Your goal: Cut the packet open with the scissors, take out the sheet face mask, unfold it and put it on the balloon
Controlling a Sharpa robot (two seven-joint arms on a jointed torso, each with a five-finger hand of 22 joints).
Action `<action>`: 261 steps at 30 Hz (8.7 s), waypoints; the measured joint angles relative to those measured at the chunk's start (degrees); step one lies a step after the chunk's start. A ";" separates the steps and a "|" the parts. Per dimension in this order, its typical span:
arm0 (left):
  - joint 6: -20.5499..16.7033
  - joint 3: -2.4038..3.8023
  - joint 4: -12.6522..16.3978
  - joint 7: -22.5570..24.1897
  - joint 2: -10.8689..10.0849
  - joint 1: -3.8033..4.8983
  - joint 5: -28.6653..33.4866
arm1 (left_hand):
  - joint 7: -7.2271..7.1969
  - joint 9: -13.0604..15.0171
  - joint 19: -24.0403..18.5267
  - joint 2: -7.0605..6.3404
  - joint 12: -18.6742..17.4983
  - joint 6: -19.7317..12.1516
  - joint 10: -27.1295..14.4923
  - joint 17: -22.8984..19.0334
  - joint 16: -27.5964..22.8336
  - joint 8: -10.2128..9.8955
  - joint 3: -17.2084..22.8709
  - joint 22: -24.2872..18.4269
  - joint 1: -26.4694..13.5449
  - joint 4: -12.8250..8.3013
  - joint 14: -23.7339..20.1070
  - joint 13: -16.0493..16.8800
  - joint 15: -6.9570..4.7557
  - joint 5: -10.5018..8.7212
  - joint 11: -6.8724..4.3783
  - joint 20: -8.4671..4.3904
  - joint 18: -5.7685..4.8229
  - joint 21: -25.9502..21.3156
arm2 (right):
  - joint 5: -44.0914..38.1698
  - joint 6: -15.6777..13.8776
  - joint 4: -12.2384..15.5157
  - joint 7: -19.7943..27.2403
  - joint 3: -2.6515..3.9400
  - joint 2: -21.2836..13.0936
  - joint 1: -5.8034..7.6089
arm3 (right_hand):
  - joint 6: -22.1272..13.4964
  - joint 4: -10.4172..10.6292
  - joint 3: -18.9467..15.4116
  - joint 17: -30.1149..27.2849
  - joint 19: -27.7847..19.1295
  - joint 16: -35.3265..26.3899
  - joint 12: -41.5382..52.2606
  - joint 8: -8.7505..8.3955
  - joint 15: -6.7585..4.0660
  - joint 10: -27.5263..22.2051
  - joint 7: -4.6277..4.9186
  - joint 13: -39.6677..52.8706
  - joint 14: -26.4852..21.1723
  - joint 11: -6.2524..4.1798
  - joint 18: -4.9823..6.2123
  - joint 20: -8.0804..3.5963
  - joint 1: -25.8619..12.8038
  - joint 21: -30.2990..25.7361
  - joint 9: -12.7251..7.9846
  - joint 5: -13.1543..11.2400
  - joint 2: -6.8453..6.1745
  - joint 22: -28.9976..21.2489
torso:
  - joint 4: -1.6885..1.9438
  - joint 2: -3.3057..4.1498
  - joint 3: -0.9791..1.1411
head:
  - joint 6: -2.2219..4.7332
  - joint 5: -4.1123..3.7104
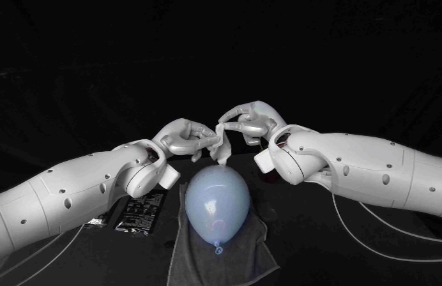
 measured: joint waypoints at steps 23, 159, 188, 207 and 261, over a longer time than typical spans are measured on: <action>-0.28 0.00 1.89 0.20 -0.81 0.00 9.52 | 0.19 -0.01 1.43 -1.84 0.87 -1.65 1.02 5.25 3.00 3.33 5.72 4.03 -1.85 -1.86 2.80 0.67 -0.32 0.17 0.21 -0.21 -0.04 2.48 | 0.64 0.89 -1.91 -0.46 -0.18 0.17 -0.03 | -5.88 1.67 -2.95 0.05 -0.48 0.01 -4.28 -4.62 1.26 0.23 2.71 0.05 -0.02 2.05 -0.05 0.97 -3.95 -5.10 -1.67 0.01 -1.63 0.03 | -0.04 0.02 0.07 | -0.60 0.24; -6.39 -0.02 10.77 4.50 -5.63 -0.78 7.41 | 0.30 0.00 4.29 -3.65 2.00 -2.60 1.73 8.36 4.43 5.22 9.08 8.29 -4.11 -3.38 4.82 1.19 -0.29 0.22 0.11 -0.41 -0.07 4.88 | 15.92 8.03 14.24 10.97 -1.02 -9.27 -6.14 | -5.58 0.31 7.44 0.00 0.32 0.00 0.18 -13.31 1.78 0.31 2.83 0.03 -0.13 2.75 -0.39 1.97 -4.54 0.89 -2.66 0.66 6.66 0.03 | -0.02 0.00 -0.01 | -1.73 0.53; -6.42 -0.03 10.25 4.10 -5.62 -0.84 9.35 | 0.29 0.01 4.28 -3.70 1.99 -2.61 1.69 8.59 4.41 5.24 9.80 8.66 -4.62 -4.09 5.02 1.28 -0.50 0.16 0.16 -0.41 -0.08 5.15 | 16.16 6.31 13.32 12.40 -0.89 -8.89 -5.78 | -5.58 0.32 7.43 0.00 0.13 0.01 0.18 -13.31 1.87 0.12 2.82 0.04 -0.23 2.56 -0.39 1.98 -4.76 0.85 -2.66 0.67 6.43 0.00 | -0.01 0.01 0.02 | -1.80 0.37; -6.41 -0.03 10.41 3.89 -5.76 -0.85 11.41 | 0.19 0.01 4.92 -3.29 2.54 -2.89 1.75 8.62 4.68 5.23 9.80 9.36 -4.66 -4.09 5.52 1.50 -0.38 0.22 0.11 -0.43 -0.09 5.51 | 15.81 5.16 11.46 11.66 -0.86 -8.56 -5.55 | -4.94 -0.08 7.82 0.05 0.05 -0.08 0.02 -13.31 1.88 0.12 3.29 0.04 -0.23 2.56 -0.39 2.04 -5.29 0.84 -2.64 0.67 6.50 0.04 | -0.03 -0.01 -0.03 | -1.59 0.29; -4.83 -0.07 9.80 2.95 -5.32 -0.86 14.65 | 0.39 1.24 5.32 -2.97 3.04 -3.51 1.95 8.63 4.88 5.09 10.31 10.07 -5.54 -4.57 5.72 1.87 -0.18 0.22 0.10 -0.42 -0.92 5.78 | 15.20 3.43 9.14 10.85 -0.77 -4.88 -3.72 | -4.45 -0.39 8.14 0.04 -0.06 -0.04 0.17 -13.54 2.07 0.43 3.57 0.00 -0.42 2.87 -0.40 2.00 -5.75 0.84 -2.60 0.67 6.51 0.00 | -0.01 -0.01 -0.01 | -0.84 0.00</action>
